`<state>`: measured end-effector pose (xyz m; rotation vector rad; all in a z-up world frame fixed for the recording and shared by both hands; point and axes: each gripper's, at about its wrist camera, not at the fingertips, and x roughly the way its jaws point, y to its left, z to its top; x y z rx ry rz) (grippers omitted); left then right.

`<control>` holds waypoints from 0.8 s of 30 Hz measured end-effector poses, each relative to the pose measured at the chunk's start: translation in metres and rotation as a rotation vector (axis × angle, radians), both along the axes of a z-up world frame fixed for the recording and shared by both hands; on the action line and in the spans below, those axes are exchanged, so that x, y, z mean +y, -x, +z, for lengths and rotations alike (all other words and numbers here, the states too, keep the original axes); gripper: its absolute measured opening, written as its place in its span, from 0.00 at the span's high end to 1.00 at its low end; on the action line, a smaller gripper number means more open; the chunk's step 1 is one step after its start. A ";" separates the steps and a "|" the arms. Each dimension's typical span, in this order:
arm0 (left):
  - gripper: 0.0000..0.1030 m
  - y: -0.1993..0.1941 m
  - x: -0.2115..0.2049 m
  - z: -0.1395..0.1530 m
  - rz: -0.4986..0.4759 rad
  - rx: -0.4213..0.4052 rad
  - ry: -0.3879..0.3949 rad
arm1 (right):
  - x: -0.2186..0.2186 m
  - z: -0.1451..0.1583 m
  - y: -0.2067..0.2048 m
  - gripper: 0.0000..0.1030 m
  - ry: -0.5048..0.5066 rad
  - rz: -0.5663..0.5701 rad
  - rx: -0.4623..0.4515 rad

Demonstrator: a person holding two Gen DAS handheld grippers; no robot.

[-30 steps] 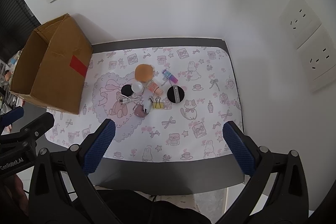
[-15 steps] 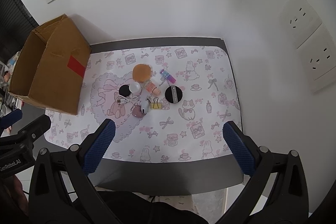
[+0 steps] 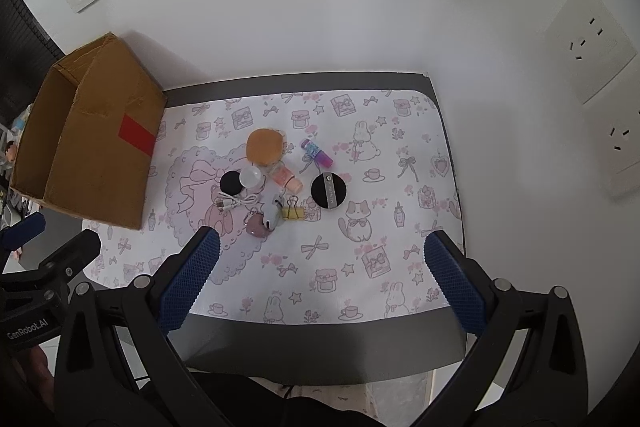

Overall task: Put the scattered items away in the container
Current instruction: 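Move both tools toward the scattered items on the mat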

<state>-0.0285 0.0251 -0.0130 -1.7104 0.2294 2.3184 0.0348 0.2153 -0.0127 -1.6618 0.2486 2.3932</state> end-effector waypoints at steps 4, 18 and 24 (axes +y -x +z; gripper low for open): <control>0.00 0.008 0.006 -0.013 -0.006 -0.002 0.021 | 0.004 -0.008 0.007 0.00 0.023 -0.012 -0.006; 0.00 0.024 0.026 -0.074 -0.034 -0.084 -0.018 | 0.025 -0.058 0.038 0.00 0.046 -0.015 -0.046; 0.00 0.035 0.027 -0.093 -0.039 -0.111 -0.025 | 0.027 -0.078 0.047 0.01 0.043 0.007 -0.073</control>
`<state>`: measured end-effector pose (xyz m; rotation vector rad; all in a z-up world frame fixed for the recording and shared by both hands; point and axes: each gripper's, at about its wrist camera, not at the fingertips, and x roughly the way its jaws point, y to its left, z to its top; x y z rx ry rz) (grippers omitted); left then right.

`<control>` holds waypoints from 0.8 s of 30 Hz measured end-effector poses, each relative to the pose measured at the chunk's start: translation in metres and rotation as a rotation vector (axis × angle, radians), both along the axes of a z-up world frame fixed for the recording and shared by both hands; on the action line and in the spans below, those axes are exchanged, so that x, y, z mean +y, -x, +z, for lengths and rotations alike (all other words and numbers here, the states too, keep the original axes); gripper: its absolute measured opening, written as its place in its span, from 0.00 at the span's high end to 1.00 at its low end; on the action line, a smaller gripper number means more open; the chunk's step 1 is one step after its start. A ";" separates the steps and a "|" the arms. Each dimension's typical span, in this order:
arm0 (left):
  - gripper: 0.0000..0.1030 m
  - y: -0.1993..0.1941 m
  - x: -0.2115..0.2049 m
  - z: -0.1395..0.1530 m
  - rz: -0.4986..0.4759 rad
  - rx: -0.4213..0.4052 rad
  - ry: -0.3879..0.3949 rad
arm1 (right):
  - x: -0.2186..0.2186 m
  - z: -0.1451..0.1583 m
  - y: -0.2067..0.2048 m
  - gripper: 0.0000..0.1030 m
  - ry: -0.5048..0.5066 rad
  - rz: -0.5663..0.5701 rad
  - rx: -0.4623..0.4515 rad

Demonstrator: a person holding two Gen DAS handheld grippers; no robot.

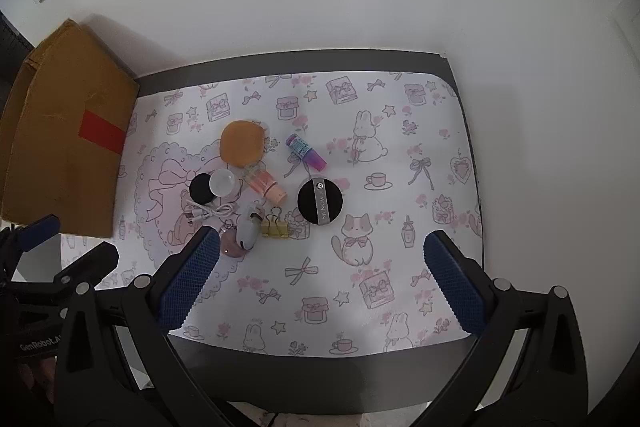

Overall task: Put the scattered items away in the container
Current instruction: 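Move both tools toward the scattered items on the mat, then lower the left tool onto the white USB cable and close it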

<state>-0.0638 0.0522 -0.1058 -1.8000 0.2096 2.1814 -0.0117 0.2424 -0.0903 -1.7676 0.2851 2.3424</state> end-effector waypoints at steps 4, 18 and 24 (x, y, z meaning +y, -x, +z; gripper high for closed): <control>0.00 0.005 -0.001 -0.013 -0.014 -0.028 -0.020 | 0.001 -0.016 0.004 0.01 -0.010 0.009 -0.023; 0.00 0.019 0.001 -0.063 -0.047 -0.069 -0.009 | 0.013 -0.068 0.014 0.12 -0.020 0.021 -0.079; 0.01 0.027 0.006 -0.093 -0.058 -0.098 0.007 | 0.016 -0.088 0.022 0.18 -0.005 -0.002 -0.101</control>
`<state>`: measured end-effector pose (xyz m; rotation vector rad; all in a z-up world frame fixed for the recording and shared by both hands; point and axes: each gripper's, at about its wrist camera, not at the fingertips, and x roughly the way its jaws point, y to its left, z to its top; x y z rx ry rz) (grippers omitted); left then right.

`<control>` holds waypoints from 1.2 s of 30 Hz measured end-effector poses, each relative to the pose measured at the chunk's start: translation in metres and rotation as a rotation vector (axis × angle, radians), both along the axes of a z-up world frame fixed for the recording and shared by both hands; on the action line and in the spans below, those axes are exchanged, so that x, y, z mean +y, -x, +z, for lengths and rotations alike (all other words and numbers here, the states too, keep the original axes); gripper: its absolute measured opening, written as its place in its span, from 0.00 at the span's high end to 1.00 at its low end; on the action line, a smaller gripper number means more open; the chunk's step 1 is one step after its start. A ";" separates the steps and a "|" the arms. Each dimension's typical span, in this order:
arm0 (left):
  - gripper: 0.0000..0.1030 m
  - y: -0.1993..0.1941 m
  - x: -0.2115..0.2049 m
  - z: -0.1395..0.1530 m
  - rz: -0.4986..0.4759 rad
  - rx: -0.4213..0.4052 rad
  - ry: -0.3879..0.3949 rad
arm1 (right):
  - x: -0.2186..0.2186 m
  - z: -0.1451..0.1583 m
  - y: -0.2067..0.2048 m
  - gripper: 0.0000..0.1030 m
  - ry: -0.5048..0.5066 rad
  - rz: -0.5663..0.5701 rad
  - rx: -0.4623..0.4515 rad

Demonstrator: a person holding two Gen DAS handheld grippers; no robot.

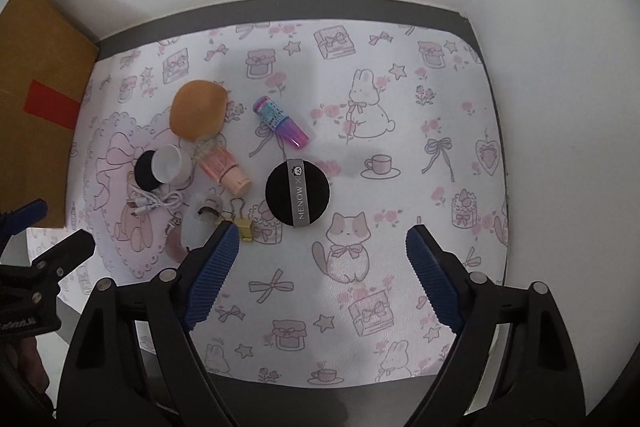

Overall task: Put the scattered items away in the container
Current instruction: 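Lower the left tool onto the white USB cable and close it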

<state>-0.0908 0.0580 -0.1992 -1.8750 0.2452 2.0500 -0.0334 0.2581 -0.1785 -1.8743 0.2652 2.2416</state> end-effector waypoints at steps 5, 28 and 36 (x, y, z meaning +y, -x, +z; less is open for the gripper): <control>0.07 0.003 0.006 -0.022 -0.027 -0.044 0.020 | 0.000 -0.014 0.005 0.21 0.011 0.002 -0.016; 0.13 0.020 0.024 -0.058 -0.073 -0.095 0.047 | 0.005 -0.064 0.034 0.29 0.021 0.054 -0.103; 0.15 0.016 0.026 -0.063 -0.079 -0.102 0.053 | 0.006 -0.075 0.038 0.29 0.019 0.075 -0.121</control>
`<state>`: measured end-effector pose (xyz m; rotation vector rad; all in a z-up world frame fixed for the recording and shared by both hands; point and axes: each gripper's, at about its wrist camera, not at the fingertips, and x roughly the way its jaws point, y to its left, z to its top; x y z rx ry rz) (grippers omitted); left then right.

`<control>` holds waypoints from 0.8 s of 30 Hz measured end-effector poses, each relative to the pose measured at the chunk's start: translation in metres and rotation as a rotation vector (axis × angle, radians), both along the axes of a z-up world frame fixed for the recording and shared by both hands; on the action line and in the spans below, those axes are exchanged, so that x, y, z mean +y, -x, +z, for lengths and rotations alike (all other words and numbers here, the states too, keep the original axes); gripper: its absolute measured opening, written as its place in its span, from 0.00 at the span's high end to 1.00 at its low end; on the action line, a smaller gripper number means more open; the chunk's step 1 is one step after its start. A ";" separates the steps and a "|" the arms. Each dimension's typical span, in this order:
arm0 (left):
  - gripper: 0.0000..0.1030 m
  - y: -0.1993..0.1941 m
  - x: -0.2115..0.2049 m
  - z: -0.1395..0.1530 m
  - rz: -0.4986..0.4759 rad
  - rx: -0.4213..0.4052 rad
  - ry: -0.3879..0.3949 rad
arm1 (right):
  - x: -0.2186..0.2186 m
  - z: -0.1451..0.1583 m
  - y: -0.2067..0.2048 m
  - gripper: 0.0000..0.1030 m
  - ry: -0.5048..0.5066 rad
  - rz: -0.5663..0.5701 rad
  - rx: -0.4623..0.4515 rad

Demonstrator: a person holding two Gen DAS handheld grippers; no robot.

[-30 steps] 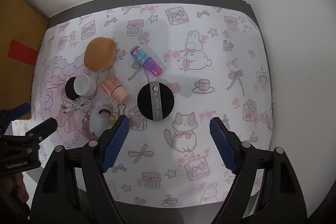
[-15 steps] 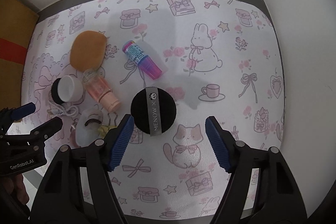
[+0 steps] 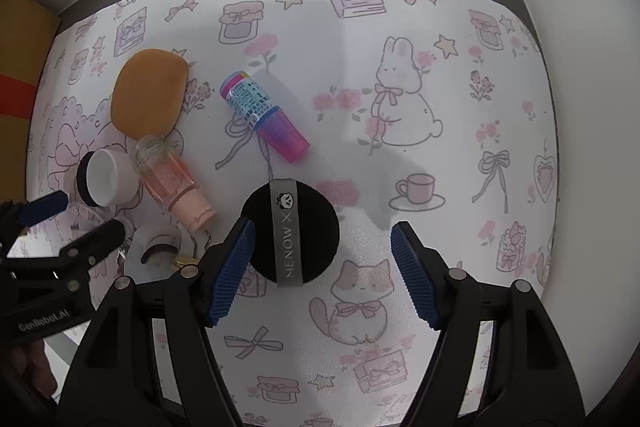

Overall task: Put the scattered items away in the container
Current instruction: 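Lower the left tool onto the white USB cable and close it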

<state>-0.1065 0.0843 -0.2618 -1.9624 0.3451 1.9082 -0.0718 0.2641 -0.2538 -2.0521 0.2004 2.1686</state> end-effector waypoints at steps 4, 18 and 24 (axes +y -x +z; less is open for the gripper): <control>0.22 -0.004 0.002 0.002 -0.008 0.006 0.009 | -0.001 -0.001 0.001 0.29 0.009 0.006 -0.004; 0.74 -0.017 -0.012 0.010 -0.004 -0.031 -0.057 | -0.018 -0.009 -0.009 0.85 0.026 0.031 -0.010; 0.92 -0.019 -0.024 0.014 0.039 -0.063 -0.106 | -0.011 -0.009 -0.016 0.87 0.068 0.005 -0.008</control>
